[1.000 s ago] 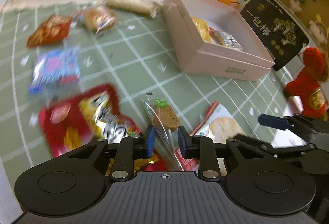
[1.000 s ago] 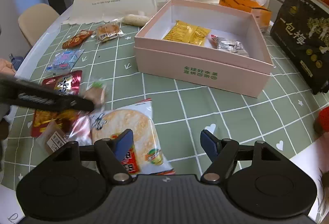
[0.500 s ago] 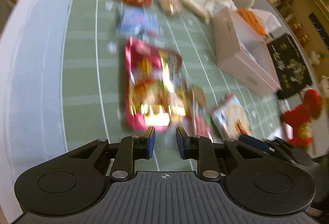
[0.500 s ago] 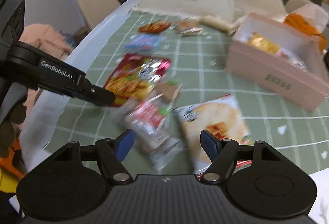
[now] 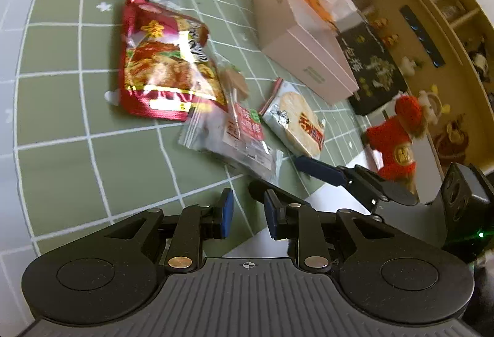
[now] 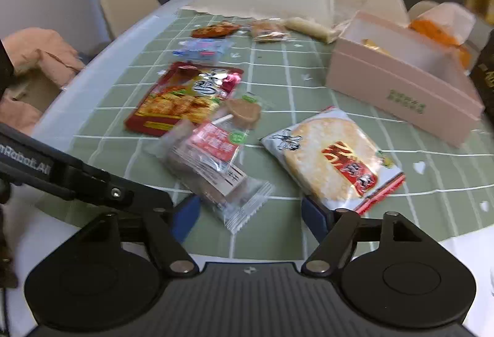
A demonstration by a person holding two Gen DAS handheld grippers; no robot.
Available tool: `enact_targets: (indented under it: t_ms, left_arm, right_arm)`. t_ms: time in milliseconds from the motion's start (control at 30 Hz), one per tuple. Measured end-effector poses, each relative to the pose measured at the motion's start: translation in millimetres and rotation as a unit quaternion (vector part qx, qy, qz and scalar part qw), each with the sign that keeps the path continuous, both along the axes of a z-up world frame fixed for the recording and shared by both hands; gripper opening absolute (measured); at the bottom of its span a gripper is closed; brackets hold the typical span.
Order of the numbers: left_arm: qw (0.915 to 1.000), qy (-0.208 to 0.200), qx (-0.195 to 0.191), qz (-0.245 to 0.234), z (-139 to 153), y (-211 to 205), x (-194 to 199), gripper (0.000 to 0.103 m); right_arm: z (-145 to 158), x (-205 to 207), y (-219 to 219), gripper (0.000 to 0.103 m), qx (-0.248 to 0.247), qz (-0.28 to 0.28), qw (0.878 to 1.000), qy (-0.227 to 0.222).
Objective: Organize snacks
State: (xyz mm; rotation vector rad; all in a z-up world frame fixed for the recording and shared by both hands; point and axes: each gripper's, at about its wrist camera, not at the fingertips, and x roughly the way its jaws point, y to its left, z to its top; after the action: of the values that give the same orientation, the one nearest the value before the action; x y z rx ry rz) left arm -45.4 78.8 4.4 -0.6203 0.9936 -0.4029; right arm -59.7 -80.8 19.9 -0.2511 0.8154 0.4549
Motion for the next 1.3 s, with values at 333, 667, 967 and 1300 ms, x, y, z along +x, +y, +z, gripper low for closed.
enact_targets:
  t_ms: [333, 667, 967, 1300]
  left_arm:
    - [0.9974, -0.059, 0.028, -0.03, -2.1, 0.3, -18.3, 0.019]
    - [0.9936, -0.007, -0.041, 0.105, 11.1, 26.2, -46.4, 0.018]
    - [0.9867, -0.033, -0.063, 0.146, 14.6, 17.3, -30.9, 0.018]
    - [0.9965, -0.073, -0.013, 0.037, -15.4, -24.6, -58.6, 0.014]
  right_arm:
    - [-2.5, -10.1, -1.6, 0.084, -0.002, -0.045, 0.999, -0.017]
    - [-8.9, 2.7, 0.2, 0.089, 0.021, -0.007, 1.0, -0.021]
    - [24.0, -5.0, -11.8, 0.087, 0.025, 0.011, 0.999, -0.026]
    - [58.1, -75.0, -56.1, 0.087, 0.057, -0.159, 0.967, -0.192]
